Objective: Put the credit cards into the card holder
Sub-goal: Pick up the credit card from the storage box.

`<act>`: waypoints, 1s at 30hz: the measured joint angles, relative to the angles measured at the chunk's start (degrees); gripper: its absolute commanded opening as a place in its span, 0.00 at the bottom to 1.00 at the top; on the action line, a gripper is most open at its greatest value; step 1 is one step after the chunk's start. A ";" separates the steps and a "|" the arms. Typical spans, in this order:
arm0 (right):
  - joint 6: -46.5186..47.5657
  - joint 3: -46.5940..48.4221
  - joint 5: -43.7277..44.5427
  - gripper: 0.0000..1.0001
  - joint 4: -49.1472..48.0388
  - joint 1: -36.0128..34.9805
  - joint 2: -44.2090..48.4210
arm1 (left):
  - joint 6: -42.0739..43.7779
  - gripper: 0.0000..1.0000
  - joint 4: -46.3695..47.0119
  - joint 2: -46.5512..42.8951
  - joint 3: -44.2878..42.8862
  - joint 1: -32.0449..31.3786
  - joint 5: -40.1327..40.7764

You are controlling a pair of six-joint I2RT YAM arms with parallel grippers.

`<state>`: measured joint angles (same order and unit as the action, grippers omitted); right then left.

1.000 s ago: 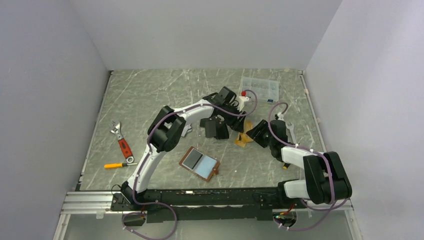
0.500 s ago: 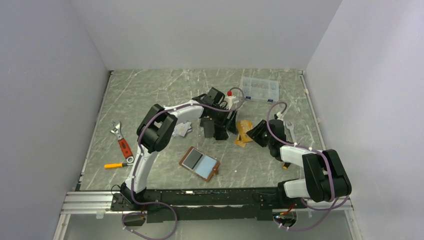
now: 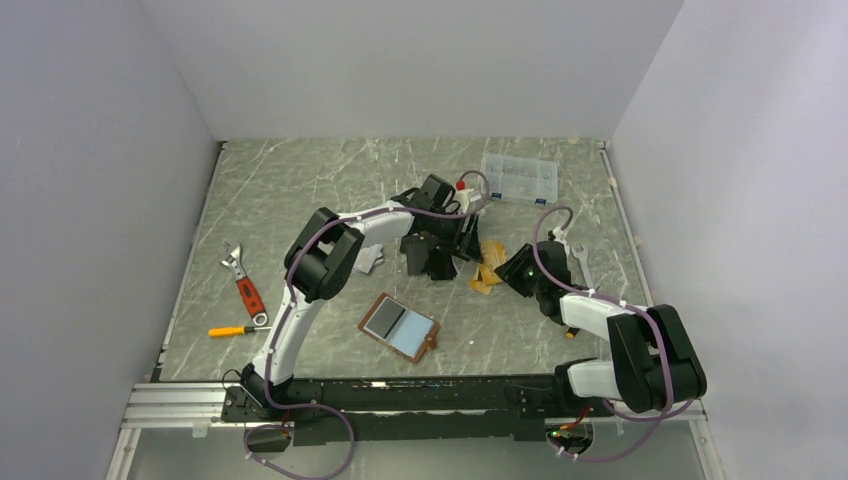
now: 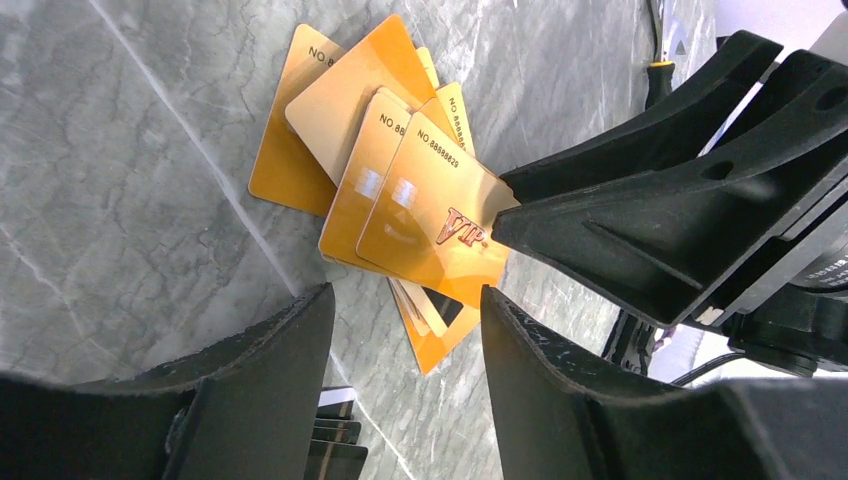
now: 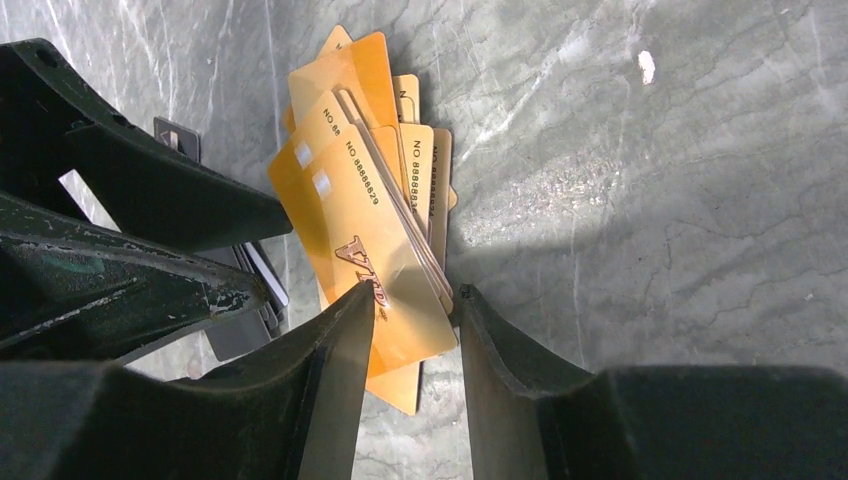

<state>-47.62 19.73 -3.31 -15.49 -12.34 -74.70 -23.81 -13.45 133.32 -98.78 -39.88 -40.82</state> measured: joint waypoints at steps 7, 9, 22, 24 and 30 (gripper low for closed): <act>-0.24 -0.20 0.98 0.40 0.24 -1.66 0.44 | -2.21 0.44 0.35 1.44 -1.44 -0.04 0.48; -0.22 -0.20 1.40 0.40 1.16 -1.97 1.01 | -2.51 0.40 0.35 2.36 -2.43 -0.11 0.63; 2.43 2.19 3.87 0.36 11.37 -1.95 6.14 | -2.58 0.23 0.42 3.61 -3.67 -0.31 1.77; 3.08 3.19 3.96 0.30 11.52 -1.95 6.51 | -2.56 0.23 0.92 3.58 -3.30 -0.15 1.55; 4.68 6.62 2.97 0.17 9.05 -2.03 3.69 | -2.40 0.26 2.05 3.04 -1.77 0.42 1.03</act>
<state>-42.94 26.35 -0.34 -6.44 -14.37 -71.00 -26.22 -11.40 136.35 -100.55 -39.46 -39.79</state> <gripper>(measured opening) 0.197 0.242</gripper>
